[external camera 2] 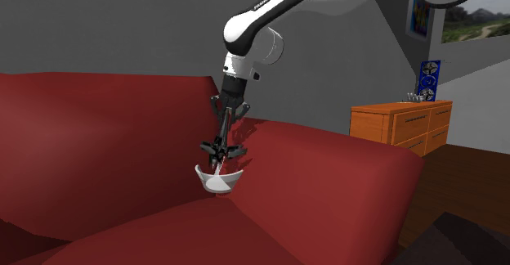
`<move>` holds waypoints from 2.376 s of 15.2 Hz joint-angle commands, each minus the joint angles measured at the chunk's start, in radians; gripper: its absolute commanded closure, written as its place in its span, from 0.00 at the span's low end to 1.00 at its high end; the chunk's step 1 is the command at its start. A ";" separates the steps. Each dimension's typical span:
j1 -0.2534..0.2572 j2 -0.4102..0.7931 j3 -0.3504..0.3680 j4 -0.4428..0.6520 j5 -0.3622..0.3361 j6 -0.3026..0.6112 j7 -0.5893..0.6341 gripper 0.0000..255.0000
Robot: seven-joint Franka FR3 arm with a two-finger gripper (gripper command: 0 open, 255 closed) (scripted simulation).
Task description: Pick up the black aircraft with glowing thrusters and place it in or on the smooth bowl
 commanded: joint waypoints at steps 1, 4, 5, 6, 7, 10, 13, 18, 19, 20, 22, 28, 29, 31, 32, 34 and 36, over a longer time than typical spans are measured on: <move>0.001 0.078 -0.009 0.136 -0.011 -0.061 -0.012 1.00; 0.004 0.215 -0.022 0.383 -0.024 -0.174 -0.034 1.00; 0.008 0.274 -0.027 0.489 -0.030 -0.223 -0.041 1.00; 0.015 0.347 -0.032 0.624 -0.035 -0.284 -0.047 1.00; 0.026 0.426 -0.037 0.769 -0.041 -0.350 -0.053 1.00; 0.020 0.414 -0.037 0.707 -0.039 -0.301 -0.056 1.00; 0.016 0.411 -0.037 0.660 -0.037 -0.258 -0.060 1.00; 0.012 0.416 -0.038 0.602 -0.036 -0.195 -0.065 1.00; 0.011 0.419 -0.038 0.593 -0.036 -0.184 -0.066 1.00; 0.011 0.422 -0.038 0.585 -0.036 -0.173 -0.067 1.00; 0.010 0.429 -0.038 0.570 -0.037 -0.151 -0.069 1.00; 0.008 0.443 -0.039 0.550 -0.038 -0.117 -0.073 1.00; 0.008 0.443 -0.039 0.550 -0.038 -0.117 -0.073 1.00; 0.008 0.443 -0.038 0.550 -0.039 -0.117 -0.072 1.00; 0.008 0.444 -0.038 0.550 -0.039 -0.117 -0.072 1.00; 0.005 0.423 -0.036 0.514 -0.037 -0.101 -0.071 0.00; 0.001 0.406 -0.035 0.469 -0.036 -0.074 -0.072 0.00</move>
